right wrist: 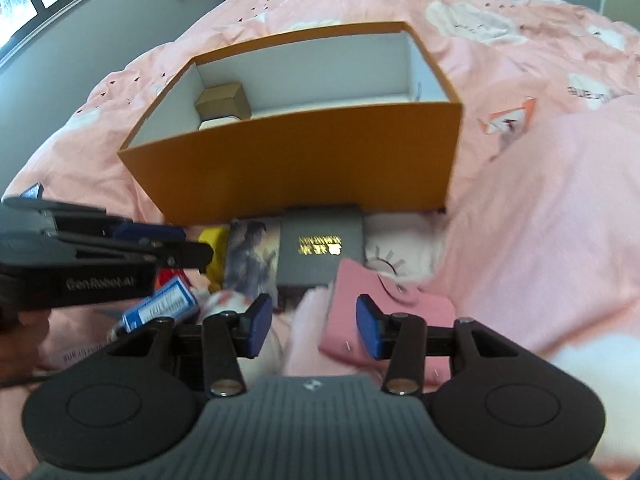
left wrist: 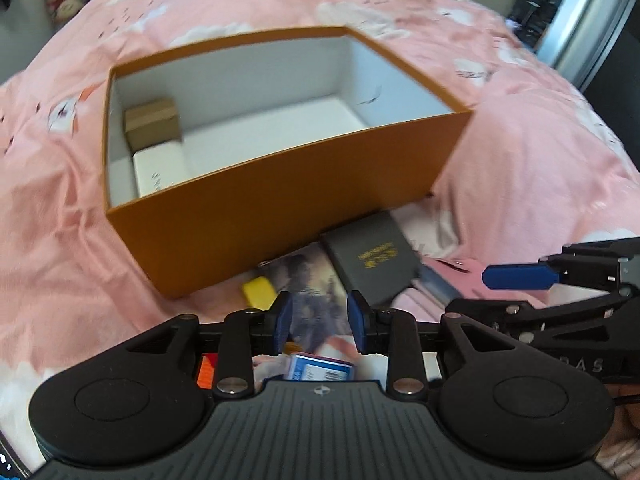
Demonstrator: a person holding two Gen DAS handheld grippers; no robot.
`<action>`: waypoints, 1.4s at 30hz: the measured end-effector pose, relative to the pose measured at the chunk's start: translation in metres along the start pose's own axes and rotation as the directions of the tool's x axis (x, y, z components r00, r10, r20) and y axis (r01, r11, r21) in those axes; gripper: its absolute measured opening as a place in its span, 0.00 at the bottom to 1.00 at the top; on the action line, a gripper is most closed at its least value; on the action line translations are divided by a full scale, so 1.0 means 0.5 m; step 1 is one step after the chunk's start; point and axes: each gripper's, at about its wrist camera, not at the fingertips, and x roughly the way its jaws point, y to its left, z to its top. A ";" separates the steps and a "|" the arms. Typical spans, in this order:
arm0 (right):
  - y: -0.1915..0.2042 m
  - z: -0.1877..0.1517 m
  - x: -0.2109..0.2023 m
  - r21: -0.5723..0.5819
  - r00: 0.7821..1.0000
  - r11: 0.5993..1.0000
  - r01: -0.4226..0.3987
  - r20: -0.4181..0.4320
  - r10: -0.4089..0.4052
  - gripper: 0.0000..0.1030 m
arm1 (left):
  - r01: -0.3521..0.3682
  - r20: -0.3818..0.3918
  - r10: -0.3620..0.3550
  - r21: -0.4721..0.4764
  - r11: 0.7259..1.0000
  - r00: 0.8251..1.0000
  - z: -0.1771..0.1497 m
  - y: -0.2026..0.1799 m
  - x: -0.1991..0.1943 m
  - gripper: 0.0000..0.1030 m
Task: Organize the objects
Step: 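Grasp the dark grey box with the right tool while the left tool reaches the photo box, then grasp the red-and-photo printed box with the left tool and lift it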
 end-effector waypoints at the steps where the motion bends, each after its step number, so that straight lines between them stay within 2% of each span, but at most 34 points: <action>1: -0.004 0.012 0.013 0.005 1.000 1.000 -0.011 -0.010 0.011 0.50 | -0.004 -0.008 0.004 -0.012 1.000 1.000 0.003 0.006 0.007 0.39; 6: -0.035 0.069 0.093 0.072 0.994 0.996 -0.058 -0.092 0.064 0.62 | -0.021 -0.045 0.018 -0.060 0.998 0.999 0.019 0.037 0.033 0.39; 12: -0.067 0.105 0.179 0.120 0.980 0.991 -0.063 -0.182 0.084 0.67 | -0.014 -0.074 0.008 -0.085 0.996 0.997 0.028 0.058 0.058 0.39; 17: -0.105 0.112 0.230 0.210 0.961 0.972 -0.106 -0.228 0.154 0.68 | -0.004 -0.079 -0.001 -0.065 0.998 0.997 0.035 0.058 0.070 0.39; 20: -0.124 0.108 0.259 0.273 0.946 0.951 -0.143 -0.246 0.213 0.75 | -0.010 -0.094 0.004 -0.060 0.998 0.996 0.038 0.057 0.081 0.39; 23: -0.127 0.102 0.282 0.289 0.937 0.941 -0.174 -0.246 0.248 0.81 | -0.017 -0.089 0.011 -0.066 0.998 0.996 0.040 0.059 0.087 0.39; 26: -0.124 0.098 0.279 0.291 0.935 0.937 -0.195 -0.233 0.267 0.74 | -0.020 -0.082 0.015 -0.061 0.998 0.997 0.045 0.058 0.095 0.42; 30: -0.136 0.093 0.231 0.295 0.950 0.936 -0.194 -0.182 0.255 0.52 | -0.023 -0.090 0.019 -0.043 0.999 0.996 0.052 0.055 0.109 0.47; 33: -0.144 0.086 0.190 0.308 0.953 0.925 -0.225 -0.130 0.275 0.41 | -0.030 -0.108 0.026 -0.028 0.999 0.994 0.058 0.052 0.123 0.51; 37: -0.134 0.079 0.142 0.307 0.939 0.902 -0.303 -0.068 0.338 0.38 | -0.019 -0.150 0.009 -0.064 0.998 0.989 0.063 0.059 0.143 0.57; 38: -0.130 0.078 0.130 0.298 0.943 0.907 -0.298 -0.056 0.329 0.38 | -0.015 -0.157 0.003 -0.078 0.997 0.988 0.064 0.062 0.148 0.58; 40: -0.117 0.078 0.103 0.247 0.967 0.939 -0.238 -0.028 0.252 0.38 | -0.009 -0.168 -0.009 -0.103 0.995 0.986 0.066 0.066 0.157 0.59; 42: -0.109 0.074 0.082 0.222 0.978 0.954 -0.203 0.000 0.209 0.38 | 0.002 -0.184 -0.027 -0.134 0.991 0.982 0.067 0.072 0.170 0.62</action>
